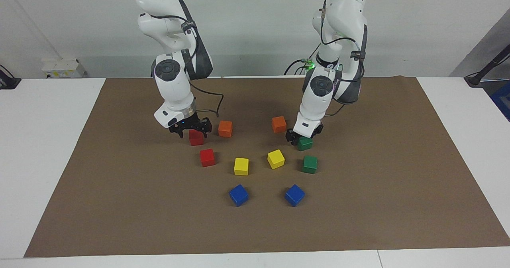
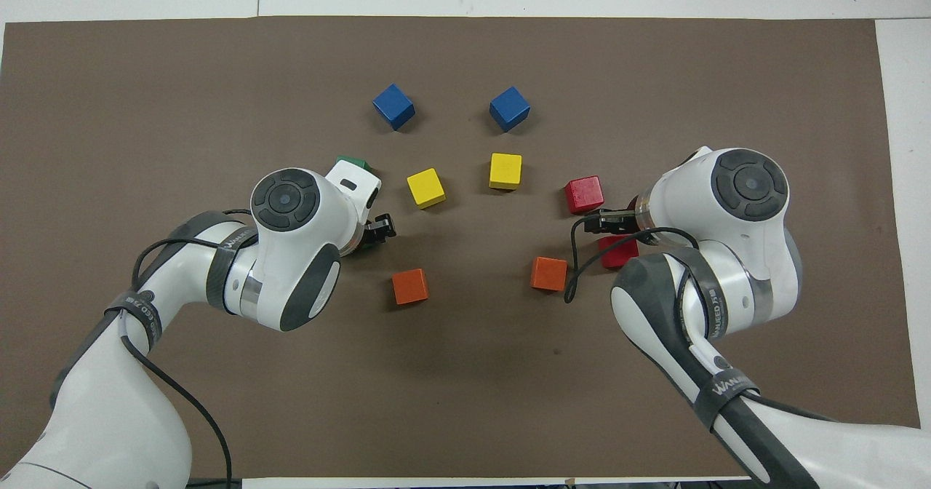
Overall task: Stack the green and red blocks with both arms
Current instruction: 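Close the left gripper on green while the right gripper grasps red, then carry green outward with the left gripper while the right gripper carries red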
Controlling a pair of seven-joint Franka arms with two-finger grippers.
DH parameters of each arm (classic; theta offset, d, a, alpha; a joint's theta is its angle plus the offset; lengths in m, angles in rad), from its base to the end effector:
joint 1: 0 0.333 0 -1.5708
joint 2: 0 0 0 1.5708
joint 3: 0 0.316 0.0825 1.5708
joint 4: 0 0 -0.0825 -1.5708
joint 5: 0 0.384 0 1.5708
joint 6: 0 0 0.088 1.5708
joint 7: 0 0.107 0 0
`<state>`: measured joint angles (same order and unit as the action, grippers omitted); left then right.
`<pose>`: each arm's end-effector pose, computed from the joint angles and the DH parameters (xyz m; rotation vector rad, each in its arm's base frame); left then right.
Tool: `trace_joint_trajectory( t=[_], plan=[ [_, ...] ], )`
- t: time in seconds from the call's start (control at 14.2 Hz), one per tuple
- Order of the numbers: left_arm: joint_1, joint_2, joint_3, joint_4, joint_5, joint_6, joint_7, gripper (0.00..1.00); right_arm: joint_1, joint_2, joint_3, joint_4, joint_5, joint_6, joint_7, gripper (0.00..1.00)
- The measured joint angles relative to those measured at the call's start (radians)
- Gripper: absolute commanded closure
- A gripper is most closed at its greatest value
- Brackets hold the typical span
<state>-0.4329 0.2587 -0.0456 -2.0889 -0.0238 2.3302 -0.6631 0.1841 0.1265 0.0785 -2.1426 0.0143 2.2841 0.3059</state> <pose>0.5135 -0.2663 0.2987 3.1103 0.3161 -0.0470 0.5394 0.1448 0.3469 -3.1162 0.0830 -0.0139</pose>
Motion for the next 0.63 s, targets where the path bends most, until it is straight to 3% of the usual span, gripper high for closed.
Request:
trace_joint_trajectory(
  t=[0.28, 0.56, 0.63],
  plan=[
    [0.000, 0.000, 0.002, 0.000, 0.000, 0.000, -0.001, 1.00, 0.000, 0.002, -0.001, -0.057, 0.000, 0.066, 0.000, 0.00],
    [0.037, -0.022, 0.013, 0.014, 0.000, -0.010, 0.015, 1.00, 0.001, 0.002, -0.001, -0.077, 0.000, 0.084, 0.000, 0.07],
    [0.068, -0.045, 0.015, 0.020, 0.000, -0.033, 0.051, 1.00, 0.001, 0.002, -0.001, -0.081, 0.000, 0.092, 0.000, 0.20]
  ],
)
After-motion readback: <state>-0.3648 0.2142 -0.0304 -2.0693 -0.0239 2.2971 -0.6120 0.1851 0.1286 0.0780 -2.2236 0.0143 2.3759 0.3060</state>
